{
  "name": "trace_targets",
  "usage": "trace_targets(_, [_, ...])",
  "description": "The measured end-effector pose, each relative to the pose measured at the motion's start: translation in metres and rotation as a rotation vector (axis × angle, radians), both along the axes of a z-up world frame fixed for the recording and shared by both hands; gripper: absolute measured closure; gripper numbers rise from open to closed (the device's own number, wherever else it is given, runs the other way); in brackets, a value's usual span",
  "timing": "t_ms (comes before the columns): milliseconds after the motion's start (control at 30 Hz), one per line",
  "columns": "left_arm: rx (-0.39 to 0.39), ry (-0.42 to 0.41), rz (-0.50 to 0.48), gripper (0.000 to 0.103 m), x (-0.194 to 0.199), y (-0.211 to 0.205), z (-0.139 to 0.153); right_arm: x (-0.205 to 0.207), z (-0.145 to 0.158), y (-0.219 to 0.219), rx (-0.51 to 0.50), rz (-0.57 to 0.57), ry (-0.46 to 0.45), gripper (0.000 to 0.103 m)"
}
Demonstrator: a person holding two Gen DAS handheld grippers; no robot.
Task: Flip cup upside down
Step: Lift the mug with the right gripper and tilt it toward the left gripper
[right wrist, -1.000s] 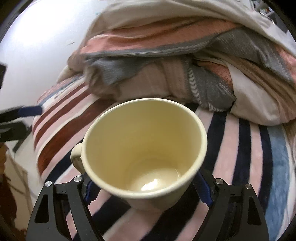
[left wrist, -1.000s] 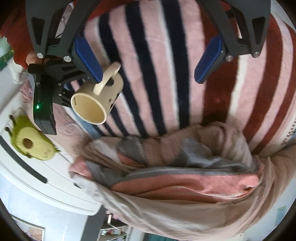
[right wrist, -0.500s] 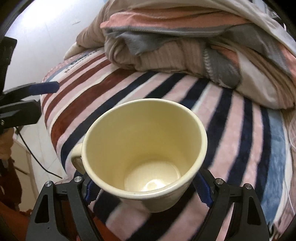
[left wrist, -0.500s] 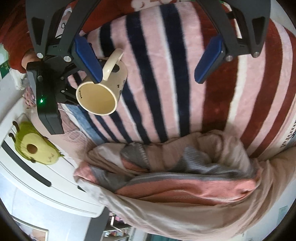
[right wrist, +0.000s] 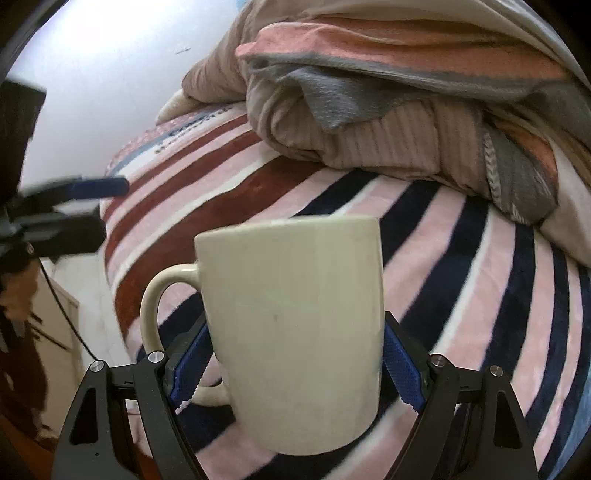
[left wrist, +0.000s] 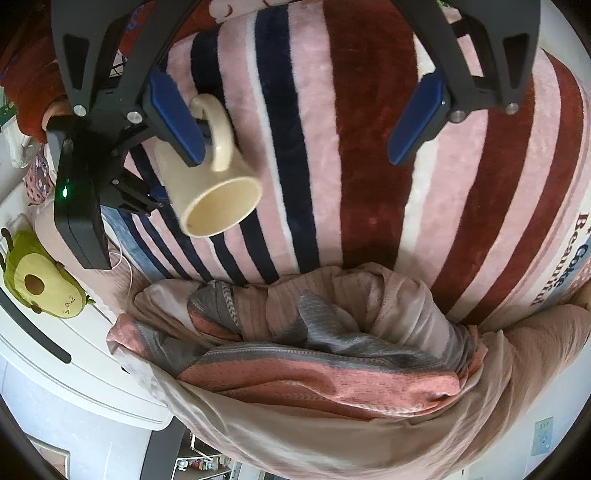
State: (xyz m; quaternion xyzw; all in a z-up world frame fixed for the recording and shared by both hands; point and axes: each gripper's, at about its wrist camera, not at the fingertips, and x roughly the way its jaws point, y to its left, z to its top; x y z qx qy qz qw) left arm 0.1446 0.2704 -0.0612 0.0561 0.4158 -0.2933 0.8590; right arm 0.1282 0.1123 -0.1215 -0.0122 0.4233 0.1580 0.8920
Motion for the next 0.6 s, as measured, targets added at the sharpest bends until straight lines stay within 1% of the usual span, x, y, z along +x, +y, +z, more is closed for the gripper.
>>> trace_targets(33, [0.001,-0.006,-0.007,0.004,0.001,-0.001,0.001,0.000,0.000,0.005,-0.009,0.010,-0.020,0.020])
trace_targets(100, [-0.009,-0.018,-0.035,0.004,0.003,-0.004,0.005,0.001,-0.002,0.008,0.021,0.024,-0.032,0.020])
trace_targets(167, [-0.021,-0.032,-0.084,0.004,0.006,-0.009,0.011,0.002,-0.005,0.010,0.074,0.048,-0.043,0.020])
trace_targets(233, [-0.016,-0.051,-0.130,0.004,0.009,-0.017,0.016,0.001,-0.004,0.007,0.143,0.065,-0.060,0.020])
trace_targets(267, [-0.006,-0.067,-0.159,0.004,0.012,-0.022,0.019,0.000,-0.003,0.005,0.197,0.076,-0.054,0.020])
trace_targets(333, [0.003,-0.083,-0.221,0.004,0.017,-0.035,0.024,-0.002,-0.003,0.002,0.257,0.083,-0.031,0.019])
trace_targets(367, [0.006,-0.084,-0.265,0.004,0.020,-0.043,0.025,-0.005,-0.004,0.002,0.252,0.070,-0.024,0.019])
trace_targets(400, [0.009,-0.083,-0.309,0.004,0.023,-0.051,0.025,-0.009,-0.004,0.003,0.246,0.063,-0.024,0.014])
trace_targets(433, [0.010,-0.077,-0.360,0.004,0.025,-0.060,0.025,-0.016,-0.005,0.002,0.236,0.047,-0.038,0.011])
trace_targets(533, [0.041,-0.029,-0.528,0.005,0.032,-0.092,0.016,-0.030,-0.011,0.001,0.241,0.008,-0.040,0.011])
trace_targets(600, [0.065,0.015,-0.609,0.005,0.036,-0.107,0.006,-0.037,-0.017,0.000,0.257,-0.027,-0.033,0.011])
